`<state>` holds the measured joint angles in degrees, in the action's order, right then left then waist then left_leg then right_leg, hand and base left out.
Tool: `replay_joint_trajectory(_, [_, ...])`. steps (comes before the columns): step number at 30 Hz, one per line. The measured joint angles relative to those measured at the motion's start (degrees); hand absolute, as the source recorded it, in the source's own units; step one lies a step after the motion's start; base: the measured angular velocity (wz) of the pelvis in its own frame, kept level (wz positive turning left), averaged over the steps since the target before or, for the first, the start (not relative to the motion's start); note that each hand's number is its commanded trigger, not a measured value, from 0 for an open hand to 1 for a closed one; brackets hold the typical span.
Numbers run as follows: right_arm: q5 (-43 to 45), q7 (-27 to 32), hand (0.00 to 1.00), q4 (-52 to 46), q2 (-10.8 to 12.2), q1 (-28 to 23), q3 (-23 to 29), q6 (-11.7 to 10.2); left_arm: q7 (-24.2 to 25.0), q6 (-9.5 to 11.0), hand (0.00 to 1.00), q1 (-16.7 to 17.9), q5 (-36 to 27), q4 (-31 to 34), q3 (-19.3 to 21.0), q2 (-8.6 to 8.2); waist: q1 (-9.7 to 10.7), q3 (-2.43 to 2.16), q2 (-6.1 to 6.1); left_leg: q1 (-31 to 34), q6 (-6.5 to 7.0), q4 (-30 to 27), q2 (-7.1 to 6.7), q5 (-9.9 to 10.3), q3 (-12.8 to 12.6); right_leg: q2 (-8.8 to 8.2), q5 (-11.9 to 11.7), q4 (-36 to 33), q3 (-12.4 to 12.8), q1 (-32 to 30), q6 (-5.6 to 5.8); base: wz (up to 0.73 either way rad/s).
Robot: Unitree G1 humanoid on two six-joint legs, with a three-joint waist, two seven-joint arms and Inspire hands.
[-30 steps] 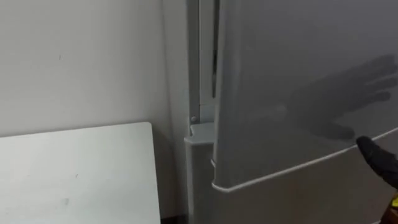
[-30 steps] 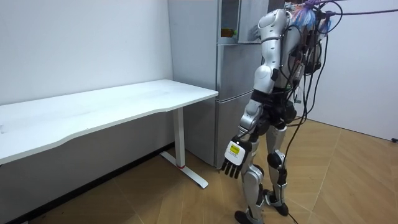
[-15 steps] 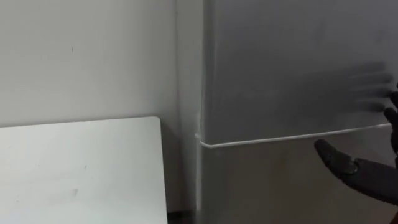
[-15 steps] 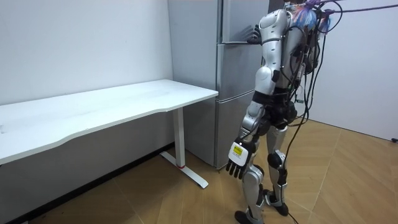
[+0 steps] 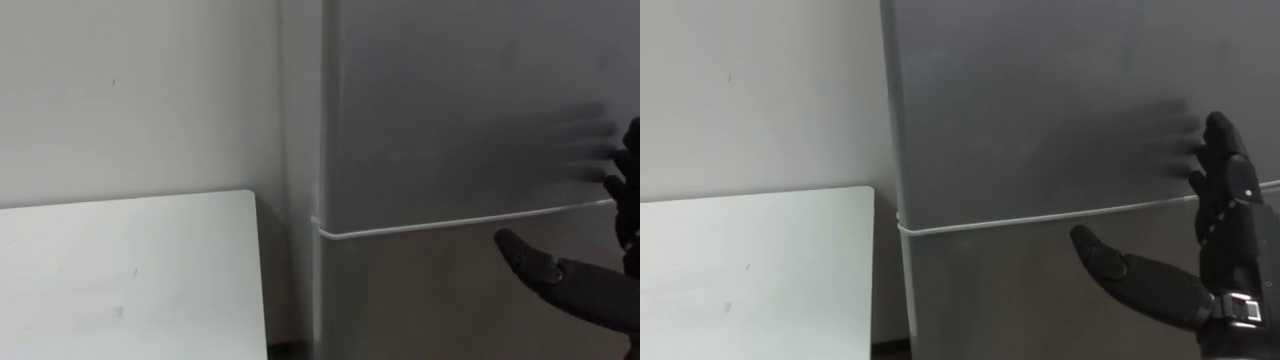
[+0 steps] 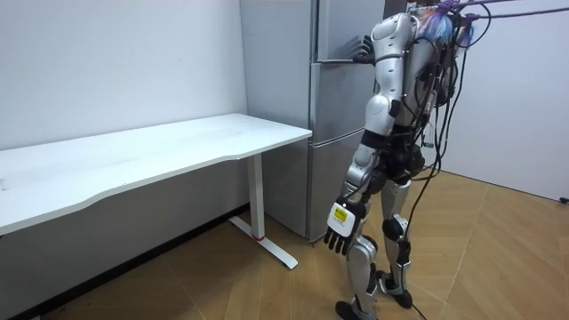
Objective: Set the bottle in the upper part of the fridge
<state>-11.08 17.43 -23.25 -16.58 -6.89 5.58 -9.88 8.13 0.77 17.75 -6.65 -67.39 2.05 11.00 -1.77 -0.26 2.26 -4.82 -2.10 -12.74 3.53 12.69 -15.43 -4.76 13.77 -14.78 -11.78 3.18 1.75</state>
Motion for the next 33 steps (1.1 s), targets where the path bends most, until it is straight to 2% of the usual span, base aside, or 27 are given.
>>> replay_joint_trajectory(3, [0.0,-0.1,0.0,0.0,0.7,0.0,-0.2,0.0,0.0,0.0,0.0,0.0,0.0,0.0,0.0,0.05,0.0,0.0,0.02,0.0,0.0,0.0,0.11,0.0,0.2,0.08,-0.3,0.1,-0.4,0.3,-0.06,0.03])
replay_joint_trajectory(11, [0.2,-0.2,0.0,0.0,0.8,0.0,-1.6,0.0,-0.1,0.0,0.0,0.0,0.0,0.0,0.0,0.11,-0.1,0.14,-0.06,0.0,0.0,0.0,0.25,0.0,0.7,0.21,-0.4,0.5,-0.9,0.6,-0.13,0.03])
replay_joint_trajectory(15, [0.2,-0.1,0.0,0.0,0.8,0.0,-1.9,0.0,-0.2,0.0,0.0,-0.1,0.2,0.2,0.0,0.22,-0.2,0.47,0.07,0.2,-0.14,0.0,0.6,0.1,0.6,0.59,-0.8,1.0,-0.9,0.6,-0.33,-0.01])
replay_joint_trajectory(20, [0.5,0.4,0.0,0.0,0.5,0.7,-2.9,-0.1,-0.5,0.0,0.0,-0.3,1.9,0.9,0.0,0.54,-0.4,0.19,0.25,1.1,-0.35,-0.1,1.01,0.1,0.6,1.03,-1.1,0.8,-0.9,-0.2,-0.72,-0.02])
replay_joint_trajectory(23, [0.0,0.9,0.0,0.8,0.6,2.2,-3.2,0.0,-0.9,0.0,0.0,-0.4,2.3,0.9,-0.2,0.54,-0.5,0.41,0.26,1.1,-0.35,-0.2,1.01,0.1,0.6,1.03,-1.1,0.7,-0.9,-0.1,-0.72,0.0])
replay_joint_trajectory(27, [0.2,3.1,0.0,5.1,0.7,6.2,-5.0,-0.6,-1.1,0.0,0.0,-0.6,2.3,1.0,-1.1,0.68,-0.5,1.0,0.83,1.2,-0.33,-0.8,1.02,0.1,0.6,0.86,-1.1,0.3,-0.9,-0.3,-0.71,0.0])
replay_joint_trajectory(30, [0.6,2.8,0.0,9.2,0.7,8.6,-5.1,-1.1,-1.2,-0.7,0.0,-0.8,4.3,1.6,-0.9,0.73,-0.6,0.94,0.93,1.1,-0.28,-0.8,1.0,0.1,0.8,0.74,-1.1,0.3,-1.0,-0.4,-0.73,-0.03])
replay_joint_trajectory(33, [2.2,2.5,0.0,12.0,0.6,9.1,-4.5,-1.1,-1.2,-1.4,0.0,-0.8,5.1,2.6,-0.4,0.82,-1.7,0.84,1.1,1.0,-0.26,-0.8,1.06,0.1,0.8,0.73,-1.3,0.1,-1.0,-0.2,-0.88,-0.02])
